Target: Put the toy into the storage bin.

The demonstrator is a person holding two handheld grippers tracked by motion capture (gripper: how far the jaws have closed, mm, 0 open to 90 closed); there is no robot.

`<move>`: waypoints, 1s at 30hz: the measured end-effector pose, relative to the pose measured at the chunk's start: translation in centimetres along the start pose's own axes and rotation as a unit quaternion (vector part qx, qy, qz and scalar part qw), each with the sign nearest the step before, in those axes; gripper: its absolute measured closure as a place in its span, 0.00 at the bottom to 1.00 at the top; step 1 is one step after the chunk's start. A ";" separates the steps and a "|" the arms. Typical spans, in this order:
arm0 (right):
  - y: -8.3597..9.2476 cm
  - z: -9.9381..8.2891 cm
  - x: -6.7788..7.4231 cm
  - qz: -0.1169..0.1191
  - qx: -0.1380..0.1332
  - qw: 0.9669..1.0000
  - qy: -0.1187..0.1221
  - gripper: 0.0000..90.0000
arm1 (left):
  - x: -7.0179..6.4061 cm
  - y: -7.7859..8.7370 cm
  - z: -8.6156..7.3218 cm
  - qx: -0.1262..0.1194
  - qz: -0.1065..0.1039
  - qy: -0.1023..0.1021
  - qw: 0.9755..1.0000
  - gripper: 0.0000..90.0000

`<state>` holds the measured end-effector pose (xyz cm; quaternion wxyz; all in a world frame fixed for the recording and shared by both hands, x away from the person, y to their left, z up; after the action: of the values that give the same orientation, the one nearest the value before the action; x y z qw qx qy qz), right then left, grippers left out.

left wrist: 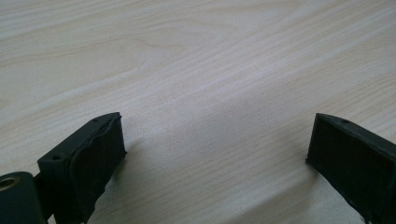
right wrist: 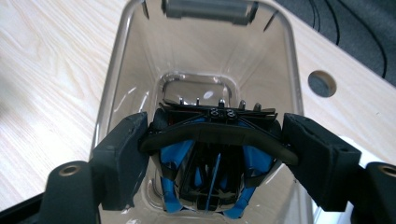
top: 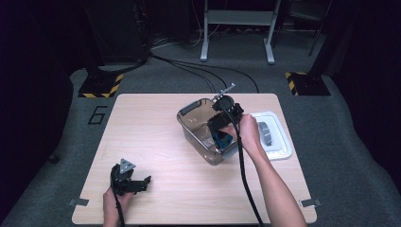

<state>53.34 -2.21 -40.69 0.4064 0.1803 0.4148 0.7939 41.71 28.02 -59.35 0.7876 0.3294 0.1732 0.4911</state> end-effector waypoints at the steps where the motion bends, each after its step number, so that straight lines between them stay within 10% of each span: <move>1: -0.2 -0.1 0.0 0.000 0.001 1.000 -0.001 0.27 | 0.0 0.0 0.0 0.000 0.000 0.000 1.000 0.04; 30: -3.6 -3.9 -0.3 0.023 0.040 0.999 -0.009 0.27 | 0.0 0.0 0.0 0.000 0.000 0.000 1.000 0.04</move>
<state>52.83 -3.25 -45.91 0.3840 0.2130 0.4386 0.7841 41.71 28.02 -59.35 0.7876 0.3294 0.1730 0.4911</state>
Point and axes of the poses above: each handheld gripper's, and its own axes: y roughly backward along the jaws, z roughly out of its top, x roughly to its left, the point moved 9 cm from there along -y, roughly forward along the jaws, and after that the axes turned 4 degrees about -y, right-handed, at the moved point
